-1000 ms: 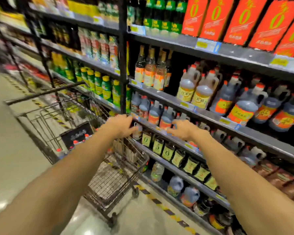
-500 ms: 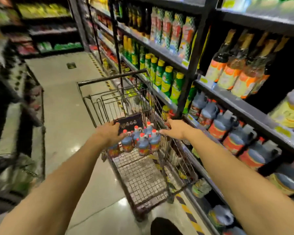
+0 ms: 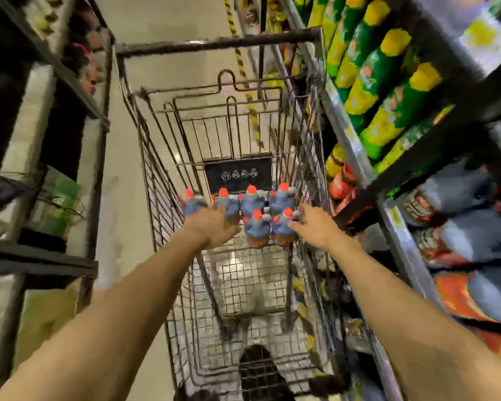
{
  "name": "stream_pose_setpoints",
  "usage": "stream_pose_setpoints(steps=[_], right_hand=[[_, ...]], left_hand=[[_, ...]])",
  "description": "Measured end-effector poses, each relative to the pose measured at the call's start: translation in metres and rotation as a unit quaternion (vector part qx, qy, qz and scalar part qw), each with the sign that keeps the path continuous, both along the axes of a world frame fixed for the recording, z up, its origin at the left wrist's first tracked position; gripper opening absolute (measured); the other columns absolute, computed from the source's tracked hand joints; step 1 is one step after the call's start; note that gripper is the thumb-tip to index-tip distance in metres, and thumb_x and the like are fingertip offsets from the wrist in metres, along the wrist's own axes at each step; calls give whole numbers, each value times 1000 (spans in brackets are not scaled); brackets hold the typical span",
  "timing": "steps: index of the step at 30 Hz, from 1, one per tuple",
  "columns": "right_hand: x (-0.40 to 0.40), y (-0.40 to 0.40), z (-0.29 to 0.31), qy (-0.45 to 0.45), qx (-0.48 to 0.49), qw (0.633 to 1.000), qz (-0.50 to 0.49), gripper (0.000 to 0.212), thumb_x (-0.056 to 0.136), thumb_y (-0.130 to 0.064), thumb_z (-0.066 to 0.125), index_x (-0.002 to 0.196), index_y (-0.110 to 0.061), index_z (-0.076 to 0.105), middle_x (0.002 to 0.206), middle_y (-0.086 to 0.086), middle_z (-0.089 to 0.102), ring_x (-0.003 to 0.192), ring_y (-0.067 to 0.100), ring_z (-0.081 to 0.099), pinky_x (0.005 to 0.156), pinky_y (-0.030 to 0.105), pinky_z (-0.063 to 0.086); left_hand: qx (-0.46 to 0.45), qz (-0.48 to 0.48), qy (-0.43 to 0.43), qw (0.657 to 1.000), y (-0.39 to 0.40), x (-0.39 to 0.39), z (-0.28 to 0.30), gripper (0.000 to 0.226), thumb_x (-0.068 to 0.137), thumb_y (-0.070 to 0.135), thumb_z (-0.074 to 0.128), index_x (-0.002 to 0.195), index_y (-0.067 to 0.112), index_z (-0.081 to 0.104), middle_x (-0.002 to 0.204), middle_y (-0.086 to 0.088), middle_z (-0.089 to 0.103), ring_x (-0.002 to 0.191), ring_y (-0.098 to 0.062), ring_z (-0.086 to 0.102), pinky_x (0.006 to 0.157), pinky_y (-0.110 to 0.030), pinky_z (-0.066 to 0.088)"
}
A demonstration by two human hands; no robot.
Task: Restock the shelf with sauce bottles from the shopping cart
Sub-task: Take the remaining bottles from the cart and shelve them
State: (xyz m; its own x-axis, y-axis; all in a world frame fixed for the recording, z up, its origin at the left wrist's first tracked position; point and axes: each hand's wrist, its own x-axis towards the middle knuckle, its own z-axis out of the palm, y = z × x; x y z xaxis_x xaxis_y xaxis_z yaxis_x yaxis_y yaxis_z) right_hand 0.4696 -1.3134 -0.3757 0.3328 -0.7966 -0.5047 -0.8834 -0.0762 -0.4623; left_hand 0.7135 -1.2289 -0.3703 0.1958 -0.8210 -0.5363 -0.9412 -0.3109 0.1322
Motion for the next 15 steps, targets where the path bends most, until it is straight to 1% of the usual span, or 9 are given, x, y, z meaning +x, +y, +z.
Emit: stream_pose_setpoints(steps=[2, 4, 5, 6, 7, 8, 10, 13, 15], right_hand=[[4, -20, -32, 8, -2, 1000, 28, 32, 98, -33, 61, 110, -3, 58, 115, 25, 63, 111, 42, 59, 80, 41, 43], [9, -40, -65, 14, -14, 998, 52, 44, 91, -44, 61, 115, -7, 59, 117, 22, 63, 110, 42, 60, 87, 45, 51], [12, -48, -80, 13, -21, 998, 55, 49, 88, -47, 62, 119, -8, 59, 117, 22, 63, 109, 42, 61, 89, 47, 52], [17, -52, -83, 18, -30, 998, 57, 50, 88, -43, 66, 122, -7, 57, 119, 23, 62, 109, 43, 60, 89, 48, 52], [20, -57, -89, 28, -35, 997, 59, 48, 90, -35, 68, 125, -4, 54, 121, 26, 60, 111, 44, 58, 89, 48, 51], [24, -61, -95, 41, -40, 996, 65, 47, 92, -27, 68, 127, 0, 52, 123, 29, 58, 113, 46, 56, 90, 48, 48], [27, -69, -109, 53, -39, 995, 76, 46, 94, -16, 65, 131, 4, 48, 126, 32, 55, 117, 47, 54, 92, 48, 45], [29, -71, -130, 48, -42, 995, 77, 42, 93, -10, 65, 130, 4, 51, 127, 35, 57, 118, 48, 55, 93, 47, 44], [29, -69, -143, 33, -44, 996, 64, 34, 93, -11, 67, 121, 4, 57, 122, 32, 62, 115, 48, 58, 89, 46, 44]], left_hand=[[14, -7, -4, 1000, -16, -5, -21, 72, 95, 67, 42, 142, 14, 47, 140, -20, 57, 125, -40, 56, 103, -46, 49], [23, -19, -7, 1000, -30, -8, -45, 65, 98, 60, 46, 143, 13, 45, 148, -20, 50, 131, -39, 52, 106, -46, 46], [14, -22, -5, 1000, -36, -9, -56, 64, 98, 59, 46, 144, 14, 45, 150, -19, 48, 132, -38, 52, 106, -47, 46], [9, -21, -6, 1000, -41, -10, -68, 62, 98, 60, 45, 143, 17, 47, 149, -18, 49, 131, -38, 53, 104, -48, 47], [1, -20, -4, 1000, -46, -11, -81, 60, 98, 60, 44, 141, 18, 49, 146, -17, 52, 129, -38, 55, 101, -49, 49], [-2, -20, 0, 1000, -51, -13, -91, 59, 98, 58, 44, 141, 18, 49, 142, -17, 55, 126, -39, 57, 98, -48, 50], [-15, -16, 12, 1000, -59, -15, -109, 58, 97, 54, 49, 139, 15, 49, 135, -19, 61, 122, -39, 59, 93, -46, 50], [-11, -8, 51, 999, -68, -18, -137, 58, 89, 59, 54, 124, 13, 56, 126, -18, 65, 117, -38, 62, 91, -45, 53], [-2, 5, 101, 995, -70, -21, -156, 51, 89, 52, 66, 119, 12, 58, 122, -19, 65, 114, -39, 61, 87, -44, 50]])
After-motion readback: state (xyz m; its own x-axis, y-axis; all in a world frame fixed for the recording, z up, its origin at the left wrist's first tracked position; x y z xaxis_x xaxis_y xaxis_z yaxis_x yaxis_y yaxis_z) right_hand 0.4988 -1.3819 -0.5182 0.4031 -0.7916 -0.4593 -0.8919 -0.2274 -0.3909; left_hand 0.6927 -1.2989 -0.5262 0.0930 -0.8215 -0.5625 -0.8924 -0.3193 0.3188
